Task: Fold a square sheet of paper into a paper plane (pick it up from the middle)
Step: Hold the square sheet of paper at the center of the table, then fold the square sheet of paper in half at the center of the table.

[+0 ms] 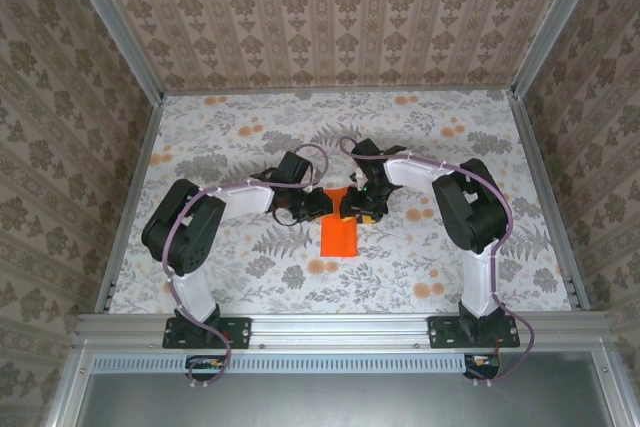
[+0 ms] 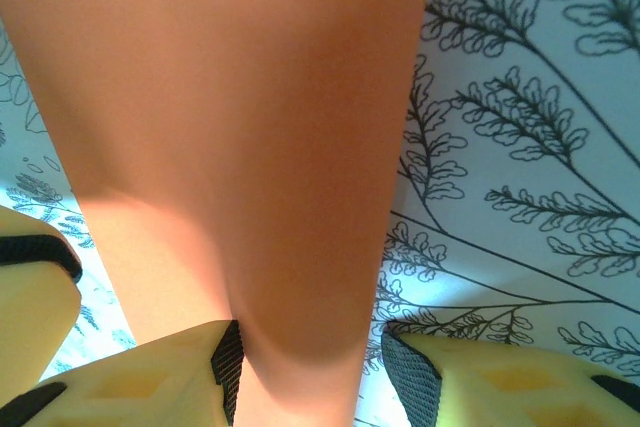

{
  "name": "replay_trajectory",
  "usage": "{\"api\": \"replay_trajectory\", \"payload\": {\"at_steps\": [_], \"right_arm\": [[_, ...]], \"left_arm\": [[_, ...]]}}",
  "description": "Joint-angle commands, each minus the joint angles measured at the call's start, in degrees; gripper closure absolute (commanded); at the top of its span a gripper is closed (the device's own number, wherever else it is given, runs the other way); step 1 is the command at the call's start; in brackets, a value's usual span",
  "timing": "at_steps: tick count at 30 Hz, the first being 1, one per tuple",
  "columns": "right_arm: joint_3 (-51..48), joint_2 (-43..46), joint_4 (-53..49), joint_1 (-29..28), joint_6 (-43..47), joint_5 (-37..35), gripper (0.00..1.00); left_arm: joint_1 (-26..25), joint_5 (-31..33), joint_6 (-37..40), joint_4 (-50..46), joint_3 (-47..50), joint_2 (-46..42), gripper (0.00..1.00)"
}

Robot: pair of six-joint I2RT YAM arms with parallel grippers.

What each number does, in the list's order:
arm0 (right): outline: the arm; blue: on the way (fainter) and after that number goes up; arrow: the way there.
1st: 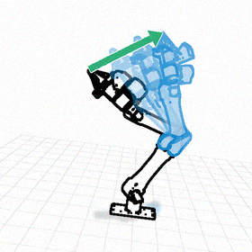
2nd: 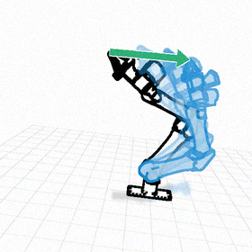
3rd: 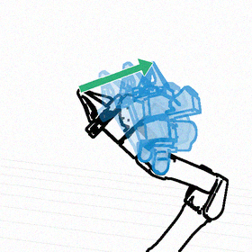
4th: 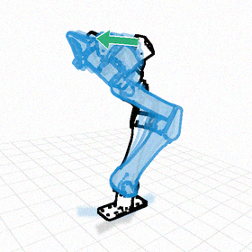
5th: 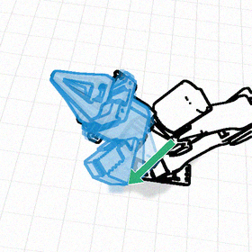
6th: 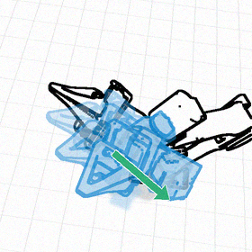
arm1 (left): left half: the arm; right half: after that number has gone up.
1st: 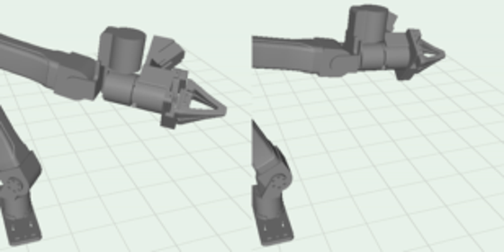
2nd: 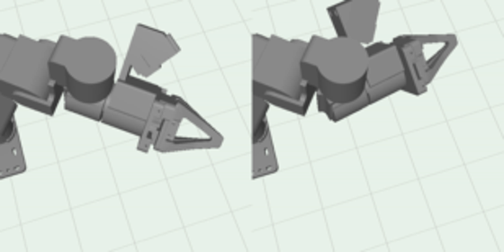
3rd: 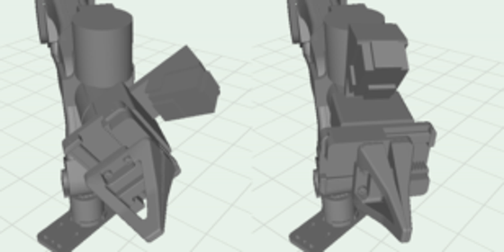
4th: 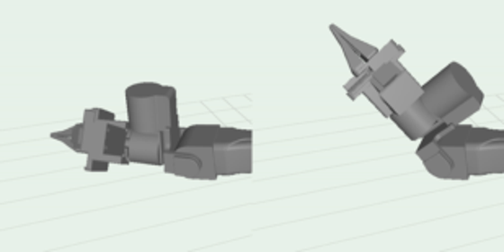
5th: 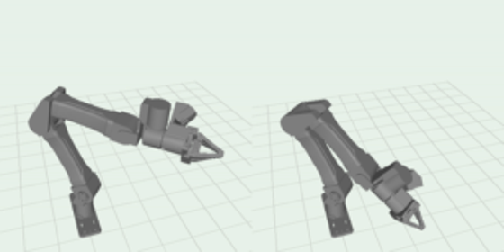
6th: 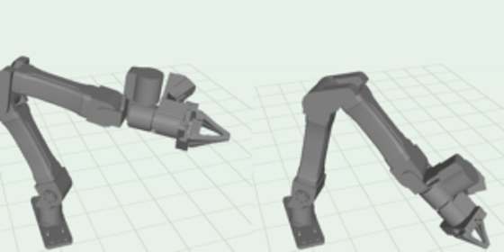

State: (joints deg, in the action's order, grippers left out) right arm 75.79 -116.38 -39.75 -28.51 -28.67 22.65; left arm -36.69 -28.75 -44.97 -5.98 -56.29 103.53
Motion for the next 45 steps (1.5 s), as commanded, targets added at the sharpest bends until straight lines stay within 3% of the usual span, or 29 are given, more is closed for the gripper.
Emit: {"api": "replay_trajectory", "payload": {"at_steps": [1,17,23,28,31,34,38,40,45], "right_arm": [[-5.65,-12.09,0.92,-0.4,1.05,-14.55,0.48],[-6.39,-9.97,0.69,-0.71,1.14,-14.49,0.48],[-7.5,3.39,2.33,-0.02,0.55,-10.47,0.47],[-8.36,16.1,4.51,0.34,-0.93,-9.07,0.33],[-9.19,19.67,6.01,0.28,-1.68,-7.31,0.33],[-9.95,19.51,8.71,-0.33,-3.34,-2.44,0.43],[-10.37,17.3,15.01,-2.02,-8.01,0.45,0.81],[-10.51,16.36,17.55,-2.67,-10.78,0.89,0.93],[-8.59,11.42,17.9,-3.63,-13.84,0.06,1.0]], "left_arm": [[-0.43,-0.72,0.43,-1.24,-1.92,1.84,0.85],[-0.58,4.18,1.48,-11.11,-2.35,6.48,1.0],[-0.67,5.34,1.8,-12.55,-2.05,7.21,1.0],[-0.67,6.24,1.94,-13.5,-1.8,7.9,1.0],[-0.67,6.33,1.66,-13.23,-1.38,8.18,1.0],[-0.62,6.67,1.56,-13.59,-1.35,8.4,1.0],[-0.61,7.12,1.4,-14.53,-1.36,8.49,1.0],[-0.8,7.55,1.43,-16.04,-1.97,8.67,1.0],[-1.28,8.03,1.46,-17.35,-2.79,9.06,1.0]]}}
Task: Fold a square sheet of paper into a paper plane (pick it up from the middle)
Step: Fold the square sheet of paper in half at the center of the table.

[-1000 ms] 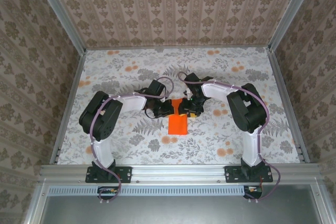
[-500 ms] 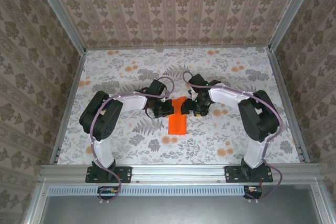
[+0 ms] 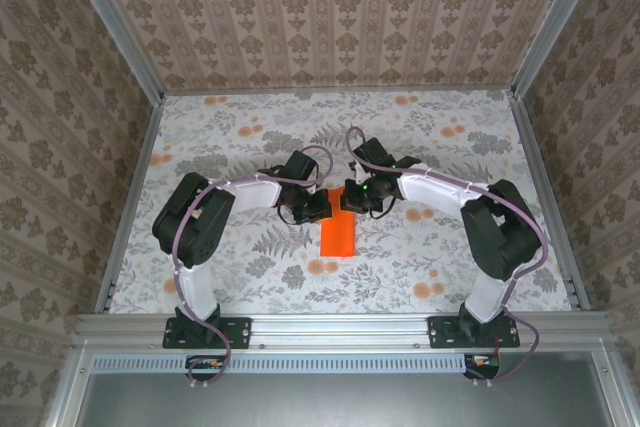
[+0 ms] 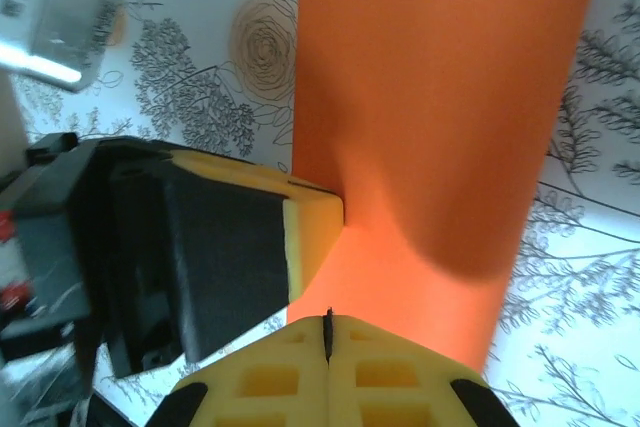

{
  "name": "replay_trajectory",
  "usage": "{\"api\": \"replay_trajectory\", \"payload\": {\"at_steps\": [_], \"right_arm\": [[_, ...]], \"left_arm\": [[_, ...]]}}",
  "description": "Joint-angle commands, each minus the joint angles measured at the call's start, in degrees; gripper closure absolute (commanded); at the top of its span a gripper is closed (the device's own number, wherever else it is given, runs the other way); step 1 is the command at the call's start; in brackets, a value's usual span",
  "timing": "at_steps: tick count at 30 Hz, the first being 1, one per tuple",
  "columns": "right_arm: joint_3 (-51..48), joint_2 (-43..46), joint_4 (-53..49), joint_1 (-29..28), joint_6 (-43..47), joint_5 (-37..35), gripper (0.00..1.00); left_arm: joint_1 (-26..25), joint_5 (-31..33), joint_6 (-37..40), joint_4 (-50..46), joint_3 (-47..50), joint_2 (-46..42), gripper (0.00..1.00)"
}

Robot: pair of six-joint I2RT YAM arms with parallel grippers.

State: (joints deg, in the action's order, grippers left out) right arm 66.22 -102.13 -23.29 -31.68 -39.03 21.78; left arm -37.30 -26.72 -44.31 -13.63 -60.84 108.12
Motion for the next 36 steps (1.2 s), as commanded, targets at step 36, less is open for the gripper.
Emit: {"api": "replay_trajectory", "payload": {"at_steps": [36], "right_arm": [[-12.96,1.78,7.75,10.53,4.35,5.01,1.0]], "left_arm": [[0.21,10.51,2.85,-15.4,5.73,10.0,1.0]]}}
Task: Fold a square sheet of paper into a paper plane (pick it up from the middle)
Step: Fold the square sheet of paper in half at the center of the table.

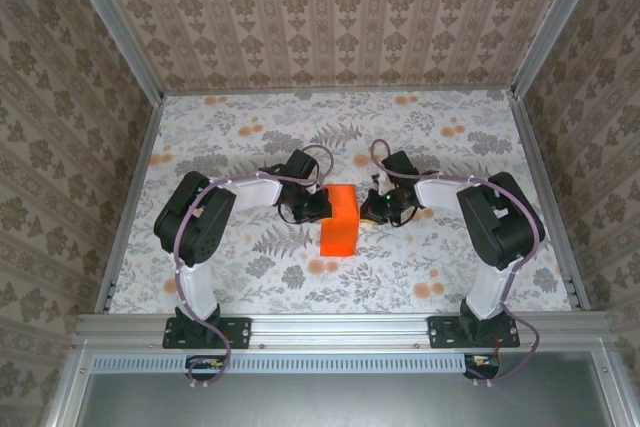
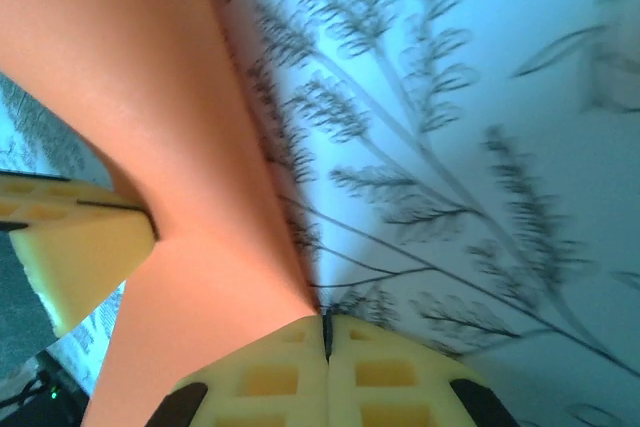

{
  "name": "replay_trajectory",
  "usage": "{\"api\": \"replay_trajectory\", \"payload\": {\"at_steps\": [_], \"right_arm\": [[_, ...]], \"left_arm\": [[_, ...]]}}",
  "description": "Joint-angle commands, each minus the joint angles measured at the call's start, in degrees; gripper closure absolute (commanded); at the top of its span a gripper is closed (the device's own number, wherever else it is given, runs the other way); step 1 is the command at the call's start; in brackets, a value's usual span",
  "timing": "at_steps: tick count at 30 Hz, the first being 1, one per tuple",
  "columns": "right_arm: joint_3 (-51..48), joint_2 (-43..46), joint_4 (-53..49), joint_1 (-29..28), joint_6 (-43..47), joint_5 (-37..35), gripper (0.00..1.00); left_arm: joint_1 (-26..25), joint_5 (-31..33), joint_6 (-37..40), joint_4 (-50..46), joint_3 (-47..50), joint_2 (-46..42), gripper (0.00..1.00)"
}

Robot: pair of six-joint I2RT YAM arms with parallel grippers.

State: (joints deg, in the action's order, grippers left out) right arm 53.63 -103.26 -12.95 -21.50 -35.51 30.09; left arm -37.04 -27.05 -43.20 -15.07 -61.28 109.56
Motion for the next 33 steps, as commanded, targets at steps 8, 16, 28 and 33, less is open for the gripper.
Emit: {"api": "replay_trajectory", "payload": {"at_steps": [8,16,28,33], "right_arm": [[5.44,-3.09,4.03,-4.67,-1.37,3.24,1.0],[6.11,-8.17,6.63,-3.94,-1.85,4.16,1.0],[-0.91,-2.62,9.51,4.1,0.16,-0.15,1.0],[1.57,-2.19,11.33,0.51,-0.94,3.3,1.0]], "left_arm": [[-0.39,10.5,1.8,-13.76,5.84,8.48,1.0],[-0.58,10.56,1.7,-13.85,6.1,8.38,1.0],[-0.54,10.44,1.44,-13.58,6.53,8.69,1.0],[-0.54,10.23,1.41,-13.57,6.31,8.87,1.0]]}}
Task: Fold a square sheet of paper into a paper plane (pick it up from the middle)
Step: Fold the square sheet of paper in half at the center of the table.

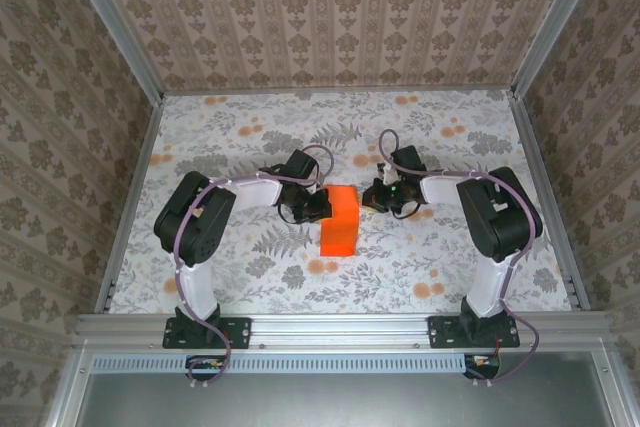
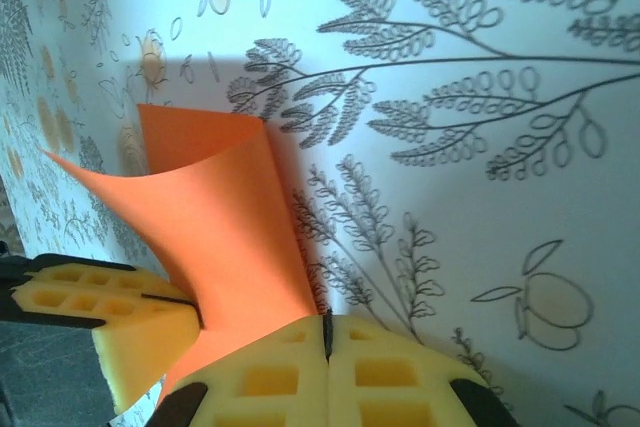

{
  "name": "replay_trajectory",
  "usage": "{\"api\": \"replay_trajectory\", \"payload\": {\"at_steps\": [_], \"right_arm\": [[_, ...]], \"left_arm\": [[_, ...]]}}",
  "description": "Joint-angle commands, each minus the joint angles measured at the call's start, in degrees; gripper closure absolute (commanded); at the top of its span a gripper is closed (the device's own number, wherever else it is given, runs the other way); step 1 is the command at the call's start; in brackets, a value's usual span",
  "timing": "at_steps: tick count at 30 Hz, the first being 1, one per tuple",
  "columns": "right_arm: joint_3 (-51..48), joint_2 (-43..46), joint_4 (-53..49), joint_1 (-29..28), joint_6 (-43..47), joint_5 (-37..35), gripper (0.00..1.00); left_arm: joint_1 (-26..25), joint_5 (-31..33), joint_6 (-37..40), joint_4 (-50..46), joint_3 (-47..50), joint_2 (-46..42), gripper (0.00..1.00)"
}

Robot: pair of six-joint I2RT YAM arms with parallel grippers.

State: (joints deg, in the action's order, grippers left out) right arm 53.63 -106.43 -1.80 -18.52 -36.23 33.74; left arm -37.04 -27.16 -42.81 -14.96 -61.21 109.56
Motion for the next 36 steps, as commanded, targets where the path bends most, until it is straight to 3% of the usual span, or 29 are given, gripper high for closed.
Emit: {"api": "replay_trajectory", "payload": {"at_steps": [1,10,20,29,36], "right_arm": [[2.2,0.16,0.91,-3.35,-0.71,0.34,1.0],[6.72,-7.93,2.9,-4.81,-3.27,0.78,1.0],[8.42,-9.28,2.93,3.99,-0.99,-2.32,1.0],[5.68,-3.35,3.49,0.49,-2.27,-0.03,1.0],[7.04,-6.38,3.51,-2.83,-4.02,-0.04,1.0]], "left_arm": [[-0.58,10.37,1.04,-13.64,6.22,8.88,1.0],[-0.67,10.45,0.9,-13.78,6.54,8.56,1.0],[-0.84,10.06,0.22,-12.91,7.43,8.4,1.0],[-0.93,9.93,0.25,-12.75,7.33,8.52,1.0],[-0.93,10.05,0.19,-13.08,6.75,8.39,1.0]]}}
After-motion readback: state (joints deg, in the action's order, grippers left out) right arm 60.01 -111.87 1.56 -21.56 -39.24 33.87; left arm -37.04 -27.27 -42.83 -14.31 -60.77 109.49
